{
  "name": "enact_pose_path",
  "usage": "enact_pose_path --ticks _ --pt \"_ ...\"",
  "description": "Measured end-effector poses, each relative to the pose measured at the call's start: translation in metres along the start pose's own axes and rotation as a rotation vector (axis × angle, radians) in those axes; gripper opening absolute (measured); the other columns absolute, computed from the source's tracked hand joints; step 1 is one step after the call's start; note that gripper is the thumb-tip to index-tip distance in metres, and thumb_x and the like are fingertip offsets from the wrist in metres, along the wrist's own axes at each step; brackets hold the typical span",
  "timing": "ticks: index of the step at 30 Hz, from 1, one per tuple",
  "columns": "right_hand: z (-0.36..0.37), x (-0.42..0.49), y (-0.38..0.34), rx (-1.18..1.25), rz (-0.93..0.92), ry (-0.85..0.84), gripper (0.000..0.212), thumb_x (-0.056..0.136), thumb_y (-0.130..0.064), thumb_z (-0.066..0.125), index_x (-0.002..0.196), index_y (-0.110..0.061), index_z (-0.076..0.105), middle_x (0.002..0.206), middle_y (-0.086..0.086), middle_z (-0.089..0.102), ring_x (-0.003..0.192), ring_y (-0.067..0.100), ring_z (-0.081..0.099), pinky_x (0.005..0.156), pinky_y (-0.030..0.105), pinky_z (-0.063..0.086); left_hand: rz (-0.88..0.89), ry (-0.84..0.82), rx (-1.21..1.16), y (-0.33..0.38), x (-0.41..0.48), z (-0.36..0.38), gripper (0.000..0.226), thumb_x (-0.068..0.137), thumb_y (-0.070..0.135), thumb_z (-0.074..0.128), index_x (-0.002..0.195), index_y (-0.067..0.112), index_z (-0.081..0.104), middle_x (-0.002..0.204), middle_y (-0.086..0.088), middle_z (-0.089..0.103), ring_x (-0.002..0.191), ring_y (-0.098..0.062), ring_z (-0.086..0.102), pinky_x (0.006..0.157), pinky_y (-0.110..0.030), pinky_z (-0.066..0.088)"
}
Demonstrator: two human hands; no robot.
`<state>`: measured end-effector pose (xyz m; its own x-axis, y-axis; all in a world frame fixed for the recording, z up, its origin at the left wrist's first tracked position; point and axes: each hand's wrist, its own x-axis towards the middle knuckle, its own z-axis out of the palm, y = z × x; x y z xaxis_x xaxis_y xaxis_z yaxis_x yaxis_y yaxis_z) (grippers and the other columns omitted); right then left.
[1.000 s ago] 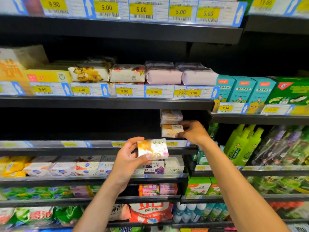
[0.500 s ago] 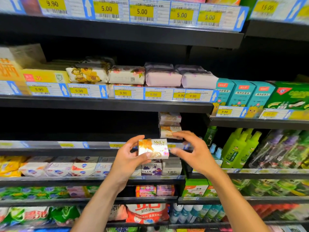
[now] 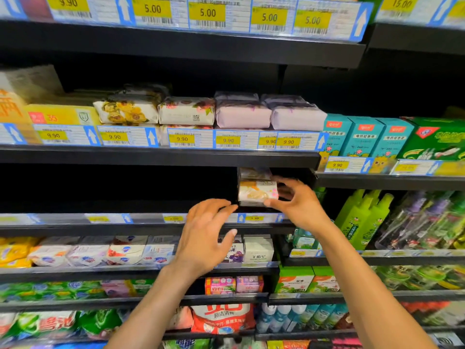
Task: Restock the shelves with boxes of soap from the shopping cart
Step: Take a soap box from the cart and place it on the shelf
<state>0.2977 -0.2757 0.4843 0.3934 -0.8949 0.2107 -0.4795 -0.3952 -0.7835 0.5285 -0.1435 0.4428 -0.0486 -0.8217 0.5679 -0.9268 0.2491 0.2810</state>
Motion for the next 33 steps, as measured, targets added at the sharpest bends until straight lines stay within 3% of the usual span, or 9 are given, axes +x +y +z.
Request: enact_pose_path --ticks 4,9,13,16,19,22,26,30,33 --pt "-0.001 0.022 0.013 -0.1 0.058 -0.005 0.069 0.072 -0.063 0.081 0.135 -0.045 0.059 0.139 -0.011 0.062 0.127 0.014 0.06 0.108 0.038 0.05 0.106 -0.149 0.172 -0.006 -0.006 0.013 0.065 0.093 0.045 0.055 0.153 0.029 0.036 0.155 0.006 0.041 0.148 -0.015 0.029 0.125 -0.047 0.016" --pt "0.002 0.039 0.038 -0.128 0.108 -0.037 0.098 0.054 -0.096 0.065 0.14 -0.052 0.049 0.144 -0.011 0.058 0.131 0.019 0.057 0.11 0.045 0.049 0.11 -0.172 0.205 -0.008 -0.009 0.017 0.07 0.092 0.045 0.055 0.155 0.031 0.028 0.157 0.007 0.039 0.147 -0.012 0.03 0.125 -0.043 0.008" --pt "0.004 0.039 0.032 -0.149 0.101 -0.056 0.086 0.067 -0.08 0.072 0.144 -0.051 0.046 0.147 -0.007 0.054 0.131 0.019 0.056 0.111 0.045 0.048 0.099 -0.179 0.201 -0.007 -0.009 0.017 0.071 0.093 0.046 0.056 0.155 0.032 0.025 0.155 0.008 0.04 0.145 -0.011 0.031 0.125 -0.042 0.007" --pt "0.004 0.042 0.03 -0.153 0.107 -0.061 0.088 0.064 -0.078 0.072 0.144 -0.052 0.045 0.143 -0.007 0.058 0.125 0.017 0.062 0.108 0.044 0.051 0.102 -0.184 0.195 -0.006 -0.009 0.016 0.07 0.093 0.046 0.054 0.155 0.033 0.024 0.155 0.009 0.039 0.145 -0.011 0.032 0.126 -0.043 0.01" --pt "0.005 0.036 0.019 -0.137 0.095 -0.062 0.076 0.076 -0.055 0.08 0.144 -0.046 0.049 0.137 -0.01 0.063 0.119 0.014 0.064 0.105 0.043 0.054 0.102 -0.198 0.193 -0.006 -0.008 0.014 0.07 0.094 0.046 0.053 0.156 0.033 0.023 0.157 0.008 0.037 0.147 -0.012 0.03 0.126 -0.045 0.01" --pt "0.004 0.021 0.009 -0.127 0.096 -0.011 0.071 0.09 -0.038 0.078 0.151 -0.037 0.043 0.144 -0.004 0.058 0.124 0.019 0.061 0.107 0.042 0.051 0.087 -0.224 0.193 -0.004 -0.01 0.01 0.073 0.093 0.044 0.054 0.157 0.032 0.021 0.161 0.005 0.031 0.151 -0.014 0.023 0.127 -0.045 0.006" --pt "-0.002 -0.016 0.008 -0.21 0.096 0.048 0.062 0.101 -0.036 0.063 0.156 -0.023 0.038 0.149 0.011 0.05 0.136 0.028 0.05 0.11 0.039 0.043 0.111 -0.206 0.15 0.009 -0.017 0.004 0.068 0.09 0.035 0.057 0.154 0.022 0.035 0.161 -0.004 0.032 0.151 -0.023 0.023 0.126 -0.048 0.013" --pt "-0.014 -0.082 0.021 -0.373 0.023 0.142 0.057 0.102 -0.041 0.058 0.15 -0.014 0.044 0.15 0.007 0.045 0.139 0.028 0.044 0.111 0.042 0.043 0.179 -0.222 0.017 0.028 -0.032 0.007 0.06 0.093 0.032 0.056 0.15 0.017 0.043 0.156 -0.005 0.037 0.148 -0.026 0.029 0.123 -0.048 0.023" --pt "-0.021 -0.143 0.044 -0.514 0.072 0.172 0.063 0.1 -0.045 0.062 0.151 -0.012 0.044 0.152 0.006 0.043 0.141 0.025 0.04 0.112 0.042 0.042 0.25 -0.312 -0.031 0.043 -0.043 0.022 0.058 0.095 0.033 0.054 0.15 0.018 0.042 0.156 -0.006 0.038 0.146 -0.026 0.032 0.122 -0.046 0.023"
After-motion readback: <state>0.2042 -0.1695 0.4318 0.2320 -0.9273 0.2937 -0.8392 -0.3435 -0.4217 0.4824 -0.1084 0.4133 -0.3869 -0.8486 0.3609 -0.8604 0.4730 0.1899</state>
